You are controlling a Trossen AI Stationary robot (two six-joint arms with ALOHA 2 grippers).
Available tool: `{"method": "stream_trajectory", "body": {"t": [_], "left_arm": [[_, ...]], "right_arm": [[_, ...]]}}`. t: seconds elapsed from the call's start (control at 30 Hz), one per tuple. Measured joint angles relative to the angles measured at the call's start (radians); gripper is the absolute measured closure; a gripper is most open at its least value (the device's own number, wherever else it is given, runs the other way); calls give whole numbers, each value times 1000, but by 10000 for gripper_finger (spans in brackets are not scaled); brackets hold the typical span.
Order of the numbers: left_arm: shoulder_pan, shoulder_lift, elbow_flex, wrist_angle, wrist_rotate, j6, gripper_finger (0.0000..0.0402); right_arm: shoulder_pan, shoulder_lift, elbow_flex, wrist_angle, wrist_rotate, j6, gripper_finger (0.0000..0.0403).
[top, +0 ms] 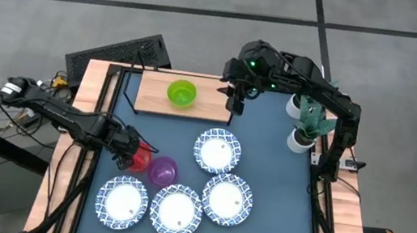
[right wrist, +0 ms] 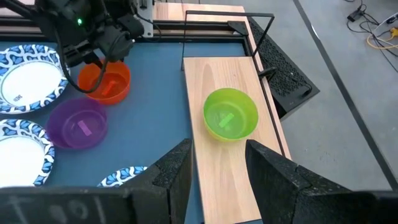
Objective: Place and stack bowls onto a shelf
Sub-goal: Stack the orange bowl on top of the green bowl on the shelf
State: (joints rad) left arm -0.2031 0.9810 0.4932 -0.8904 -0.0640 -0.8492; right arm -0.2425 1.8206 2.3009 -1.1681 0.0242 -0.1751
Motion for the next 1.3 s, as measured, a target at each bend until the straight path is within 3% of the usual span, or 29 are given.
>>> {"method": "stream_trajectory", "body": {"t": [0.33,0.7,1.3], "left_arm": [[0,0,-25,37,-42,-62,387],[0,0,-9,33,-54,-154,401],[0,0,218,-103,-209,-193,401]], "right_arm": [[0,0,0,1,0,26,227],[0,0,0,1,0,29,227],[0,0,0,2,1,29,227]]}}
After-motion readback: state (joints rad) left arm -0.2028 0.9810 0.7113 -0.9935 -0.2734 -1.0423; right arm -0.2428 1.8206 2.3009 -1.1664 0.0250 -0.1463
